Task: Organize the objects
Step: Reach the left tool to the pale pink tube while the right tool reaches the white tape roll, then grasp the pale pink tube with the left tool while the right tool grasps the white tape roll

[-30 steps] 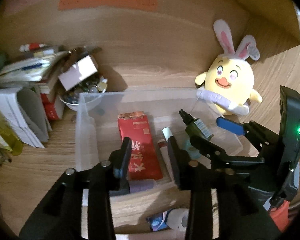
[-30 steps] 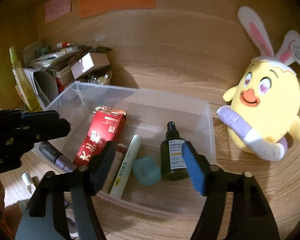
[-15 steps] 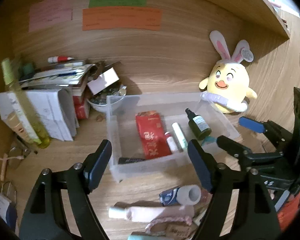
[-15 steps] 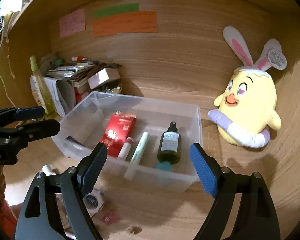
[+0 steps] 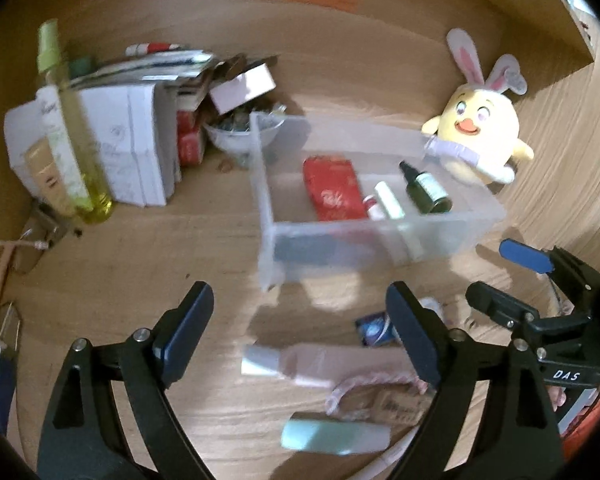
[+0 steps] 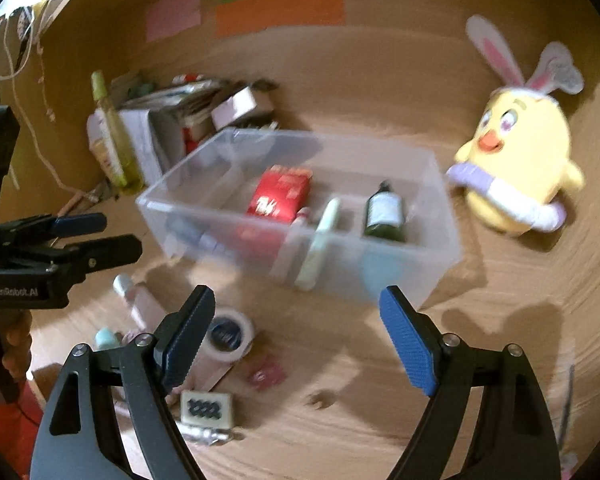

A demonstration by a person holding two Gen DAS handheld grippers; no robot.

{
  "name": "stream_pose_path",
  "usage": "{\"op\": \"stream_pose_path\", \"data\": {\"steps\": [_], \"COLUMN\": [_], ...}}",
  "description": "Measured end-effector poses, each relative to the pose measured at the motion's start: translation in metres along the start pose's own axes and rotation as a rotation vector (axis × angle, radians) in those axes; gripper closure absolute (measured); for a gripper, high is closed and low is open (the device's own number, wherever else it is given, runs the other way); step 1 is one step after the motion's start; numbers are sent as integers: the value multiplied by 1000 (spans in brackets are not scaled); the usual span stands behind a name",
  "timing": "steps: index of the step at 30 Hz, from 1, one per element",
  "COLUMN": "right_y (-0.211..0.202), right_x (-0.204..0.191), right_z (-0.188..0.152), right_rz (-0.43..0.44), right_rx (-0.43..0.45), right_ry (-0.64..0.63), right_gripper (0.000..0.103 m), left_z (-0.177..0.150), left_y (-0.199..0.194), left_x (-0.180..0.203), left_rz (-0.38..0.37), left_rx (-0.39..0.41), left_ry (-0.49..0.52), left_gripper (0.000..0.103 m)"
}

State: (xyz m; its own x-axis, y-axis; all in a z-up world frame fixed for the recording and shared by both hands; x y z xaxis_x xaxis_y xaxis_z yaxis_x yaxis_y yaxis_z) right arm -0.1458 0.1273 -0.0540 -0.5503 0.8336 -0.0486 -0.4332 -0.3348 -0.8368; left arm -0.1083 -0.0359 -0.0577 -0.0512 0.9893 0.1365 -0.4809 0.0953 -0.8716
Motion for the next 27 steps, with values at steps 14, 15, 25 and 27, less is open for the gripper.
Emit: {"op": "stream_pose_path", "data": {"steps": [14, 15, 25, 27], "right_y": [43, 47, 55, 52], "right_x": [-43, -43, -44, -41], "right_z": [-5, -5, -8, -8], "right_rz": [122, 127, 99, 113], "right_rx": [-109, -123, -157, -151], "right_ry": [-96, -97, -120, -105], "right_gripper": [48, 48, 67, 67], "left_z": [-43, -44, -36, -35], "left_y": [18, 19, 39, 39], "left_x": [-28, -29, -24, -23], "left_rz": [23, 18, -12, -26], "left_rx": [-85, -90, -143, -144], "left_ry": [-38, -40, -23, -20], "left_gripper": [14, 14, 32, 40]}}
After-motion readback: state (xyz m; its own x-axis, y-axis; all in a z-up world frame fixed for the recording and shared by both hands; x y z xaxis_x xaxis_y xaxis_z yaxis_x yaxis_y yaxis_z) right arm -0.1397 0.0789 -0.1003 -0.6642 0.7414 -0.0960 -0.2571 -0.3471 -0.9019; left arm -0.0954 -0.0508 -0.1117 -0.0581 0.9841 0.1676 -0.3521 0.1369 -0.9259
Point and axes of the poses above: each gripper's, at about its wrist camera, not at the fingertips, and y roughly the way its jaws point, x to its right, z to its top, the point moved 6 cm from there along y, roughly the way its jaws point, and after that the axes turned 15 degrees about -x, right-handed, at the moved point
